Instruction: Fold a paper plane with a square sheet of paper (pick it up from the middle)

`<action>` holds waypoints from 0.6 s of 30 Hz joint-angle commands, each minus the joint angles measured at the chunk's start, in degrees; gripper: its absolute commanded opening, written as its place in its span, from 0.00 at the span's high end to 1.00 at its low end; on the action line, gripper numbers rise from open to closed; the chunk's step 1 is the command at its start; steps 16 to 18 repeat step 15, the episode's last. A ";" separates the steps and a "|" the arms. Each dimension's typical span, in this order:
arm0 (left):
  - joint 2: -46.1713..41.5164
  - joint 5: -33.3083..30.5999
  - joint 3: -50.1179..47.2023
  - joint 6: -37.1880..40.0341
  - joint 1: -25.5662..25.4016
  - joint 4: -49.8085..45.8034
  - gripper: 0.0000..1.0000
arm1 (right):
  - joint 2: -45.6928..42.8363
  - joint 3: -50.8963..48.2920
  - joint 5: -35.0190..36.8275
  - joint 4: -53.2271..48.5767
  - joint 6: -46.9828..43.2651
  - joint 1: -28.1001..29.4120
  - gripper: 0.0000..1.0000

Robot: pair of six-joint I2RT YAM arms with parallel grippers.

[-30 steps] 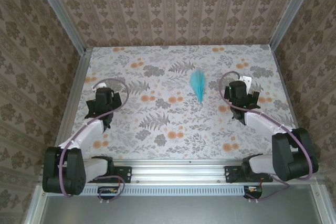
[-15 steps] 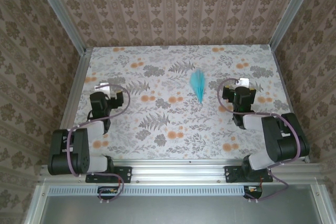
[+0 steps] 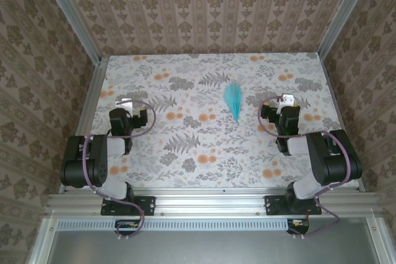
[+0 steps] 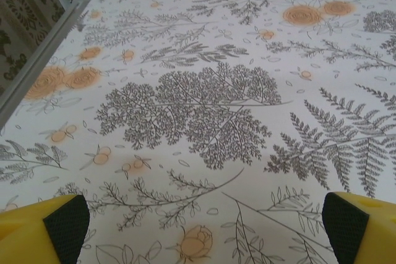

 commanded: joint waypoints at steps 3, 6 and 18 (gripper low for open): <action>-0.11 -0.95 1.44 1.31 -0.49 0.76 0.00 | 0.28 0.26 -1.22 2.20 -0.06 -0.39 0.00; -0.09 -0.74 1.72 1.31 -0.54 0.40 0.00 | 0.28 0.34 -1.25 2.12 -0.04 -0.46 0.00; 0.00 -0.40 1.89 1.30 -0.43 0.14 0.00 | 0.25 0.17 -1.25 2.35 -0.07 -0.42 0.00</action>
